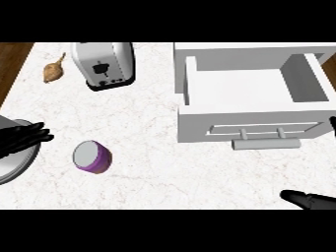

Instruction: Pick up the can, place it into the drawer and close the drawer

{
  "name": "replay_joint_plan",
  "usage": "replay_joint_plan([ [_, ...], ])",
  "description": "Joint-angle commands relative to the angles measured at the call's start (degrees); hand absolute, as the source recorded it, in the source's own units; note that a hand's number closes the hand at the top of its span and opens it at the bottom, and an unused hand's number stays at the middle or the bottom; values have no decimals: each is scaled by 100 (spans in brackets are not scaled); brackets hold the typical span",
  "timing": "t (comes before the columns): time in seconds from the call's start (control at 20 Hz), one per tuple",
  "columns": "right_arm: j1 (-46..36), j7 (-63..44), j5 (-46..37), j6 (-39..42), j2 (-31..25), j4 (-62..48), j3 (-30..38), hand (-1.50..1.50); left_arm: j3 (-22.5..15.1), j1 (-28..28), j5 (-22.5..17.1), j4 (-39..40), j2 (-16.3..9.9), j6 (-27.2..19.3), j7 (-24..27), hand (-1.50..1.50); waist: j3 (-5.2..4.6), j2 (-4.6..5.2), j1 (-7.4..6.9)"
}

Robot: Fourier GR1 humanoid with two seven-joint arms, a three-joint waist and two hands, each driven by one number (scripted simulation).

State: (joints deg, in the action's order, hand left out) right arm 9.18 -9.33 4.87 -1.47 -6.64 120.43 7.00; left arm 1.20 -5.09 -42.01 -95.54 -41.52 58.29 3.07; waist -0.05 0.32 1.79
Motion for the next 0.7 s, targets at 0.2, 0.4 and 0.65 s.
replay_joint_plan([
  [0.2,711,264,692,510,-165,150,622,-150,393,-479,-755,1420,-803,1656,125,-150,3,-31,-74],
  [0.4,871,375,845,707,-211,212,801,-150,118,-993,-1357,2289,-1129,1624,-254,-150,6,-17,-23],
  [0.65,1200,565,1139,1097,-330,182,1114,-150,-817,-1124,-2223,2091,-1179,969,-857,-150,11,-20,0],
])
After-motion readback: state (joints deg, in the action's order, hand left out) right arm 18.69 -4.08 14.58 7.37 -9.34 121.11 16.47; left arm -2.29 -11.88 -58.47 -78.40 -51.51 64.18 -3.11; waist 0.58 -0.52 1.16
